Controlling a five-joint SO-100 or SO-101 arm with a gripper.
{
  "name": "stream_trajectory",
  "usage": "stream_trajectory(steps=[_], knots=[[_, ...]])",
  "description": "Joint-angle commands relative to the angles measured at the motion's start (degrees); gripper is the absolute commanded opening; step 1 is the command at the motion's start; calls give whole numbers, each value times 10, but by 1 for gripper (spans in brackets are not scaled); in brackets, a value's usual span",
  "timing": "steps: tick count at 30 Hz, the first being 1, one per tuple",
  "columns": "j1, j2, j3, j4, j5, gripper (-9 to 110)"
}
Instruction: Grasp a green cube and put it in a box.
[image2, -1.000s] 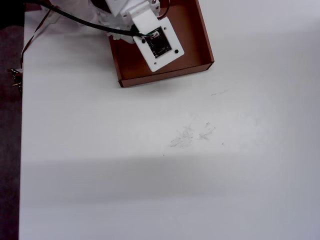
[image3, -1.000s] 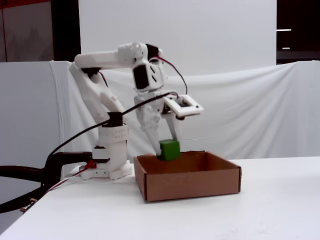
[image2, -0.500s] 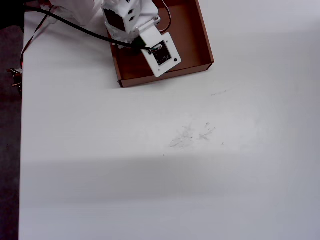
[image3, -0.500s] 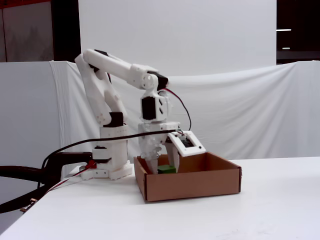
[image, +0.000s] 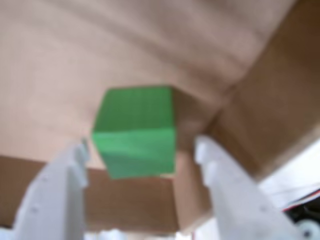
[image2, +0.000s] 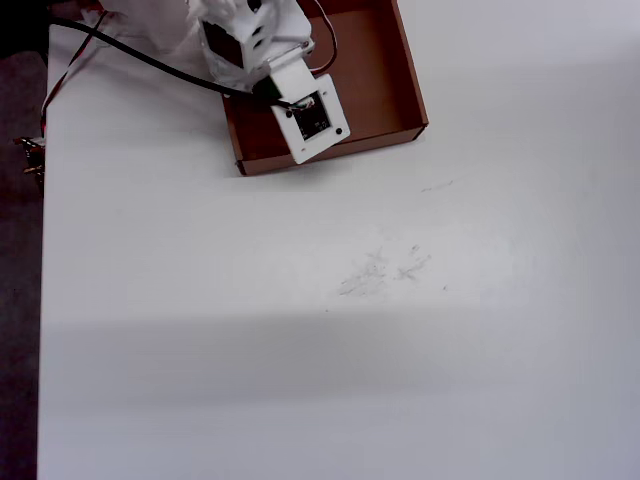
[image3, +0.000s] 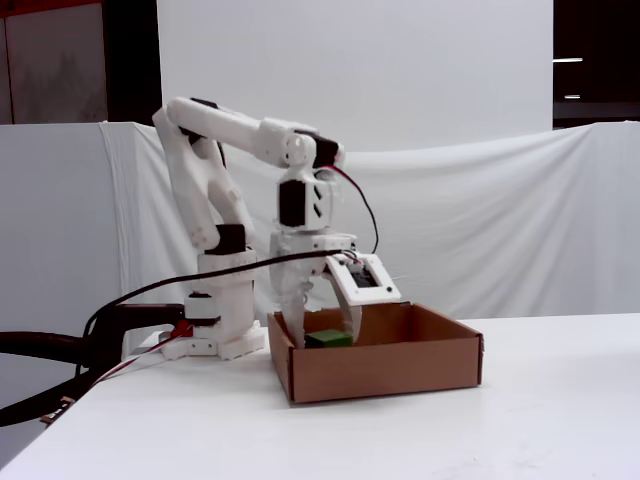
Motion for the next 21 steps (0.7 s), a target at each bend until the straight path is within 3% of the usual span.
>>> stream_trajectory(steps=[1, 12, 21], knots=[[26, 35, -89, 62, 3, 32], [183, 113, -236, 76, -11, 27], [347, 211, -192, 56, -171, 23]])
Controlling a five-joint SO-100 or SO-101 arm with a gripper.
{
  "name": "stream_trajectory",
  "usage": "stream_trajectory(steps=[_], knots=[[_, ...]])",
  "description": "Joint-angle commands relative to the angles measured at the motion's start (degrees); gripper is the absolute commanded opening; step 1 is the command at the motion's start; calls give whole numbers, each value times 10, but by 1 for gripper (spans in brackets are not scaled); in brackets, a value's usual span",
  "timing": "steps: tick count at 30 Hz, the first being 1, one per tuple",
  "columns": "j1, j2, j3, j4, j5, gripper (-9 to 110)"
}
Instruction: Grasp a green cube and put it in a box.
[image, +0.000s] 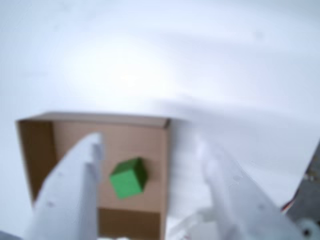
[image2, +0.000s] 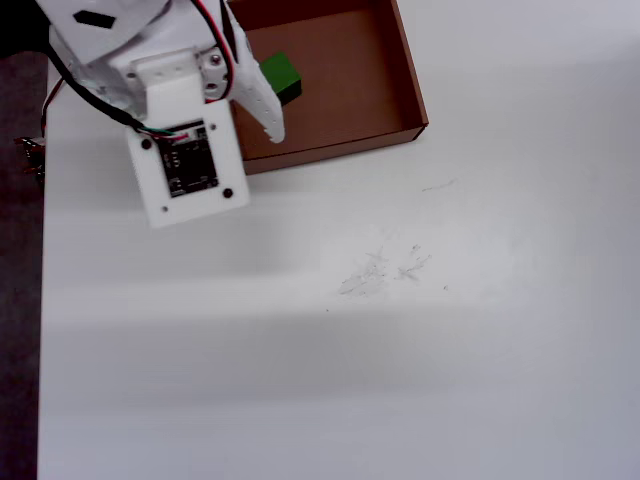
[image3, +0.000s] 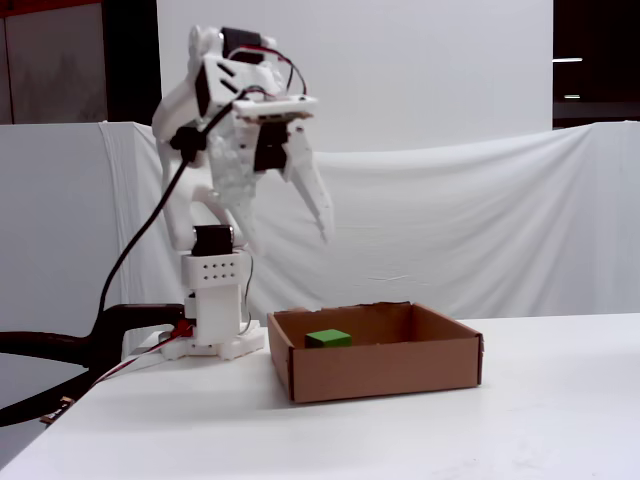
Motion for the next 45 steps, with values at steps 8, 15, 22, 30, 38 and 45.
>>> stream_trajectory(steps=[8, 15, 22, 30, 38, 45], knots=[[138, 196, 208, -71, -130, 21], [156, 301, 344, -32, -157, 19], [170, 417, 460, -18, -162, 18], [178, 509, 540, 36, -185, 16], [182, 529, 572, 37, -185, 15], [188, 529, 573, 40, -180, 11]])
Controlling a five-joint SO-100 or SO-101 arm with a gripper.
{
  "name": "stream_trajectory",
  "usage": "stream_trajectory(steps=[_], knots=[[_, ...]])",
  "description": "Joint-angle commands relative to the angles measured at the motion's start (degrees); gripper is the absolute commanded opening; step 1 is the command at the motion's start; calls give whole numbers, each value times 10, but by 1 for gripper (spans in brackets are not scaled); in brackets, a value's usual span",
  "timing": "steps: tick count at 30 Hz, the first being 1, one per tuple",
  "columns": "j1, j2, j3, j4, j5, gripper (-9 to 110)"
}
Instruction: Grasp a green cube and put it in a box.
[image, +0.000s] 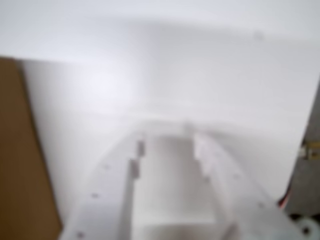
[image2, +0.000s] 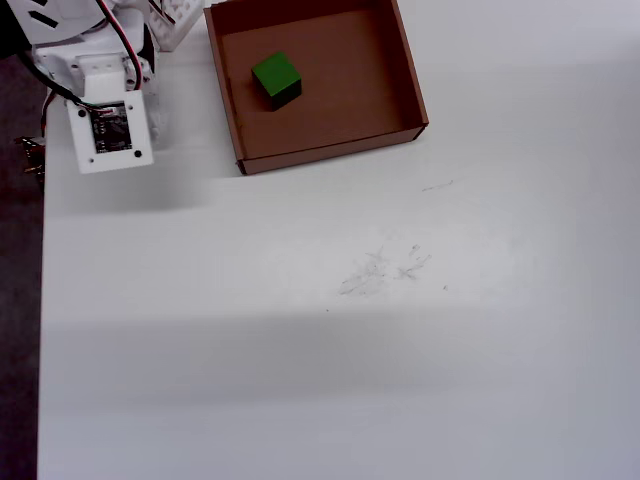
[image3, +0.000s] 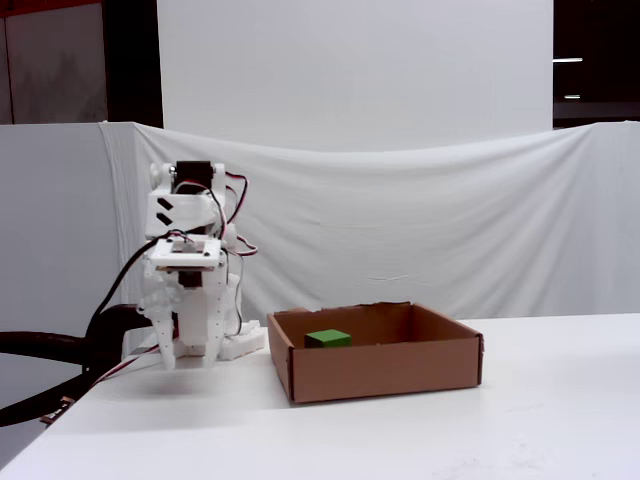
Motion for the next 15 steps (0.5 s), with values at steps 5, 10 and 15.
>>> stream_trajectory(steps=[5, 10, 15], knots=[[5, 3, -4, 3, -9, 16], [5, 3, -4, 2, -5, 19], [5, 3, -3, 2, -3, 21]])
